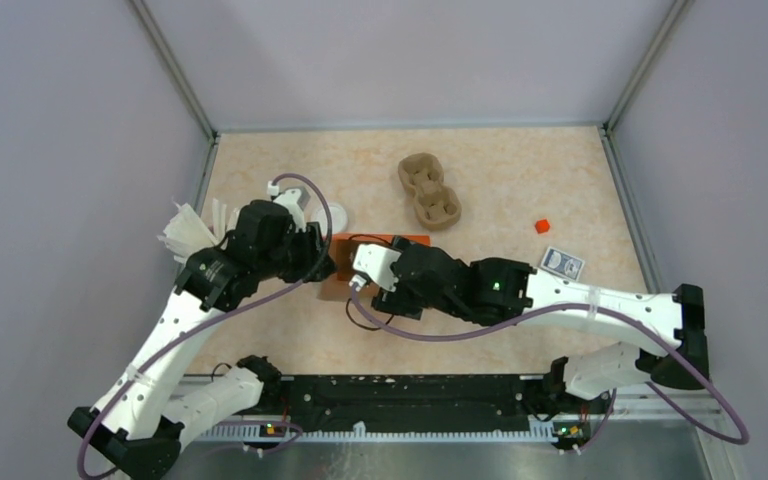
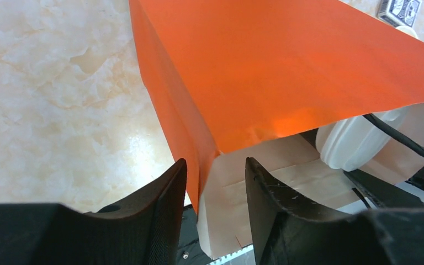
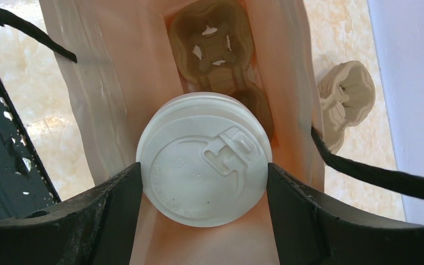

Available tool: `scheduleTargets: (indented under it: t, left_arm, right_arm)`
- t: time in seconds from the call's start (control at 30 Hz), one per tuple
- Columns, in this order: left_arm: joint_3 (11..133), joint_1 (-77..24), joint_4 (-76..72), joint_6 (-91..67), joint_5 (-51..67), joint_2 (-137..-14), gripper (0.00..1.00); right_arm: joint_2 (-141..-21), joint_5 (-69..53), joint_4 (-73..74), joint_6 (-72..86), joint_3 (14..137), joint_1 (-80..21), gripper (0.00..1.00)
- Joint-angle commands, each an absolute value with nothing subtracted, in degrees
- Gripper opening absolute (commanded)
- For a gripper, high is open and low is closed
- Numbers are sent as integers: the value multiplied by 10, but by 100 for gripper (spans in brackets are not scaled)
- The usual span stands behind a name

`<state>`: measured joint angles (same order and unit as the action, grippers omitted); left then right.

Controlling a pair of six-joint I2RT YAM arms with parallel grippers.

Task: Pack the takeout coffee

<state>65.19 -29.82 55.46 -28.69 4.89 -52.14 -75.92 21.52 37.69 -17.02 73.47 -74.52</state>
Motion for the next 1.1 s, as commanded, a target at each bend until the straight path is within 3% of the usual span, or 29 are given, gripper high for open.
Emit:
scheduleTargets:
  t: [0.0, 0.07, 0.27, 0.47, 0.67, 0.77, 0.83, 0.87, 1.07]
  left_arm:
    - [648, -297, 526, -275, 28, -514, 49]
    - [653, -297, 518, -265, 30, -506, 48]
    - [645, -297, 448, -207, 123, -506, 15]
    - [611, -297, 365, -182, 223, -521, 10]
    - [603, -297, 340, -144, 219, -541, 15]
    - [615, -297, 350, -153, 204, -552, 30]
    - [624, -297, 370, -169, 189, -548, 48]
    - [627, -297, 383, -179, 183, -544, 52]
    - [588, -297, 432, -221, 196, -486, 59]
  right_arm:
    - [-731, 236, 360, -148, 732, -753, 62]
    - [-728, 239, 363, -142, 726, -753, 62]
    - [-704, 242, 373, -149, 725, -753, 62]
    - [-682, 230, 379, -213, 713, -753, 62]
    - [-700, 230, 391, -278, 704, -753, 63]
    - [-717, 224, 385, -303, 697, -753, 64]
    - [-730, 218, 392, -310, 702, -753, 63]
    - [-735, 215, 397, -311, 705, -753, 63]
    - [-734, 206, 395, -305, 699, -753, 63]
